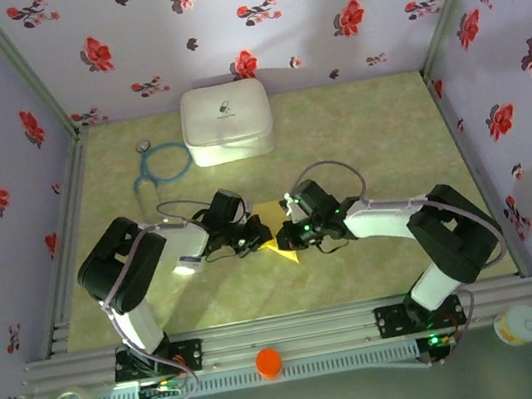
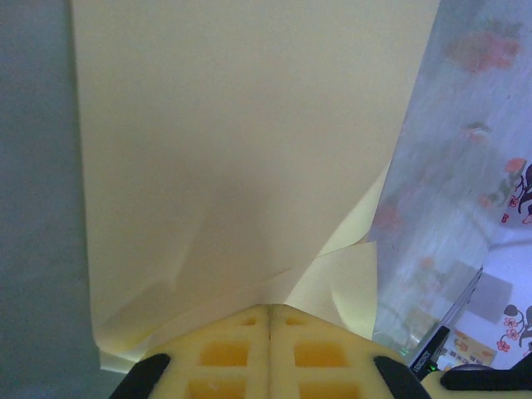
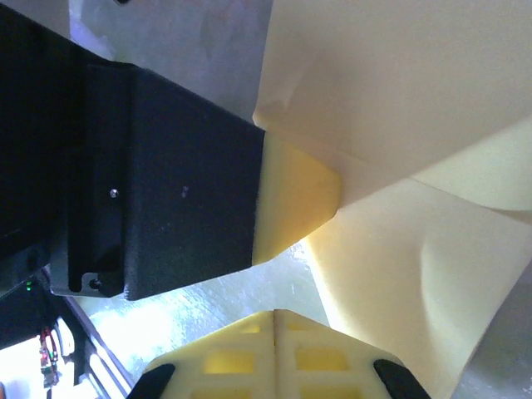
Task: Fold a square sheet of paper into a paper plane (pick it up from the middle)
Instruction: Third fold the triangle at the center of the table.
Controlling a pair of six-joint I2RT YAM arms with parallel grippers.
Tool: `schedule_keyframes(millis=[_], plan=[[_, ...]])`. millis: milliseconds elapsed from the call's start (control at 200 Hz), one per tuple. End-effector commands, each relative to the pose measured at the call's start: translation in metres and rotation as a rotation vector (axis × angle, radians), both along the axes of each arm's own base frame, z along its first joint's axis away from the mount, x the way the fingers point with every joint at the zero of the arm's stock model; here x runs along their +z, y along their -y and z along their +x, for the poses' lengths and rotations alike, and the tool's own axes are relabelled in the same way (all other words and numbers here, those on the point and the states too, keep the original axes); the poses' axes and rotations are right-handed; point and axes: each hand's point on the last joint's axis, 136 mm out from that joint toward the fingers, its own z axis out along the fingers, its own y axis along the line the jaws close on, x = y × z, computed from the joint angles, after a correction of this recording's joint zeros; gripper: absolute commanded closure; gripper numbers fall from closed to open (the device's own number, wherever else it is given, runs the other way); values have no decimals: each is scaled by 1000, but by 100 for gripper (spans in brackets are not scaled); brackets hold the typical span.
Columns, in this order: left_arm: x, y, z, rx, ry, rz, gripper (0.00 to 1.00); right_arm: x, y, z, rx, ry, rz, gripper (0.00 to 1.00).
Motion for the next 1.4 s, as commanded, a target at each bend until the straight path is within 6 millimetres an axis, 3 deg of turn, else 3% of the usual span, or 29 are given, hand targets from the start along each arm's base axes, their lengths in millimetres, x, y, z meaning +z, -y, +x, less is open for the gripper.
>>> schedule_keyframes(millis=[0,200,620,810,1045,1235,1395], plan=[[-21,-11,-5,2,-28,77,100,8,-11,-2,32,-23,34,96],[-21,-11,-5,3,-29,78,100,-1,-14,-3,48,-48,4,96],[-23,-14,-4,9,-34,83,100,-41,11,-14,43,-104,-159,94],[-26,-16,-4,9,-39,89,100,-33,12,-13,44,-85,-159,92],[-26,-17,-4,11,-40,91,100,-5,-7,-8,78,-54,-67,92],[-27,-16,-4,10,-42,92,100,-17,-18,-10,103,-79,-76,90],[-27,-17,-4,10,-41,93,100,-41,-3,-12,72,-106,-156,89]])
